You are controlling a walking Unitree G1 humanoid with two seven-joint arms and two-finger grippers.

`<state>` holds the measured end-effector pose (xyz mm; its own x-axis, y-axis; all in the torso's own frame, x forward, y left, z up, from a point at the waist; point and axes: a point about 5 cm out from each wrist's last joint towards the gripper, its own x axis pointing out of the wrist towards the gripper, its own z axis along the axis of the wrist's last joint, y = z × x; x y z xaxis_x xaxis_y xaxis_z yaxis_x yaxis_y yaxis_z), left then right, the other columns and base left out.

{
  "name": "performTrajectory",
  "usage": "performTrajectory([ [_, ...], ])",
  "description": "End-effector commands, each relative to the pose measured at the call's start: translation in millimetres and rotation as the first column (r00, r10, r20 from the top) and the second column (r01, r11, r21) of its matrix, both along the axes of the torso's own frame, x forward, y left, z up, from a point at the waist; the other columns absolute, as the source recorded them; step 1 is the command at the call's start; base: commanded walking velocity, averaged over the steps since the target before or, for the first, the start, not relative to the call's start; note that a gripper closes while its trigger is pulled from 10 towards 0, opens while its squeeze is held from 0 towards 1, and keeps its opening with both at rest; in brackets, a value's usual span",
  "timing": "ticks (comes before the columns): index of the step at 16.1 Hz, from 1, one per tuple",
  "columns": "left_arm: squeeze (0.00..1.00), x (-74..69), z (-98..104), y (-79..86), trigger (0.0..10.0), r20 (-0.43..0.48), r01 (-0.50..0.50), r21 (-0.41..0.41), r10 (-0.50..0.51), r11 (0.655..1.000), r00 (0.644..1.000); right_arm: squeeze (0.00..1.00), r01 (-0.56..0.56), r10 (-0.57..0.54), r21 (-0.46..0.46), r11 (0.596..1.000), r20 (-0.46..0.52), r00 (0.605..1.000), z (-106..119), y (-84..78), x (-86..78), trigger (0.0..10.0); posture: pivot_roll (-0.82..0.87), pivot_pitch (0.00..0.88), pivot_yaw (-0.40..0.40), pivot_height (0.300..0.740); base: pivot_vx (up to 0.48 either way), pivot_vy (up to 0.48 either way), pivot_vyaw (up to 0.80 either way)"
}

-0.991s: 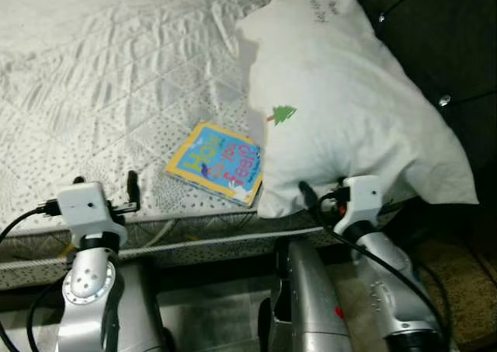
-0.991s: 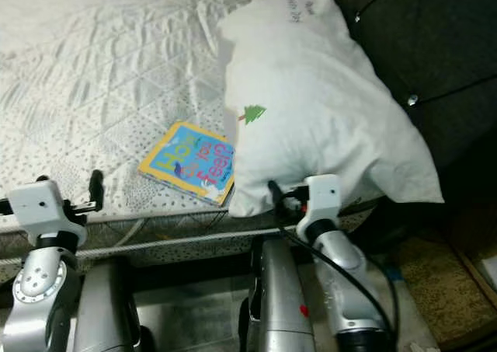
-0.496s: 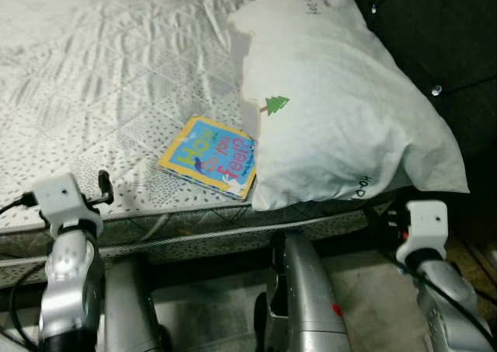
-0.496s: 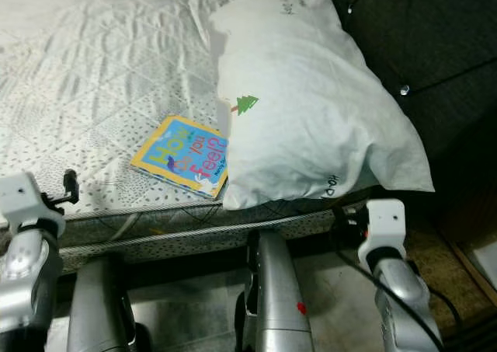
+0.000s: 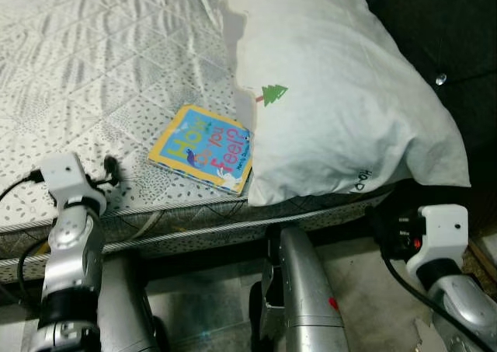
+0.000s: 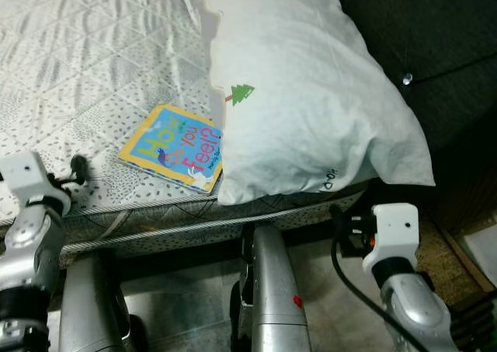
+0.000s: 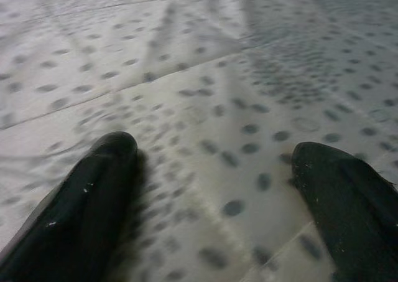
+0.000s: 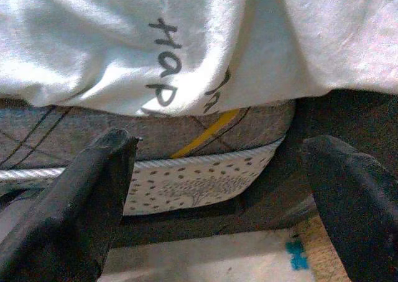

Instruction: Clean up the room

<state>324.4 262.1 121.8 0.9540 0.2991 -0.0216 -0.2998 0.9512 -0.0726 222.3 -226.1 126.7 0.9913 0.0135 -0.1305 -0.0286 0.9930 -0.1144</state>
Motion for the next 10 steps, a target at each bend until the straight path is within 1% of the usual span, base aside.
performTrajectory([
  [1,0.00,1.2,-7.9,-4.0,10.0,-0.036,0.034,-0.001,-0.034,0.999,0.999,0.00,-0.001,0.001,0.010,1.000,-0.016,1.000,0.0,2.5,-3.7,10.0,-0.22,0.290,-0.123,0.461,0.000,0.000,0.00],
  [2,0.00,3.5,-8.9,-4.8,10.0,-0.044,0.051,-0.011,-0.051,0.999,0.998,0.00,-0.001,0.001,0.012,1.000,-0.022,1.000,-0.2,4.1,-3.9,10.0,-0.22,0.289,-0.122,0.461,0.000,0.000,0.00],
  [4,0.00,9.9,-9.2,-10.3,10.0,-0.069,0.131,-0.013,-0.132,0.991,0.989,0.00,0.005,-0.005,0.019,1.000,-0.019,1.000,1.2,5.6,-0.6,10.0,-0.22,0.287,-0.119,0.461,0.000,0.000,0.00],
  [7,0.00,15.9,-10.4,-16.9,10.0,-0.084,0.187,-0.031,-0.189,0.982,0.978,0.00,0.008,-0.008,0.025,1.000,-0.020,1.000,2.4,7.6,3.0,10.0,-0.22,0.278,-0.113,0.461,0.000,0.000,0.00],
  [8,0.00,17.1,-13.1,-24.3,10.0,-0.105,0.239,-0.033,-0.242,0.970,0.965,0.00,0.009,-0.009,0.029,1.000,-0.019,1.000,2.3,8.6,5.7,10.0,-0.21,0.272,-0.112,0.461,0.000,0.000,0.00],
  [10,0.00,17.2,-17.9,-31.4,10.0,-0.125,0.294,-0.040,-0.297,0.955,0.947,0.00,0.010,-0.010,0.033,0.999,-0.018,1.000,1.9,10.1,7.6,10.0,-0.21,0.265,-0.107,0.461,0.000,0.000,0.00],
])
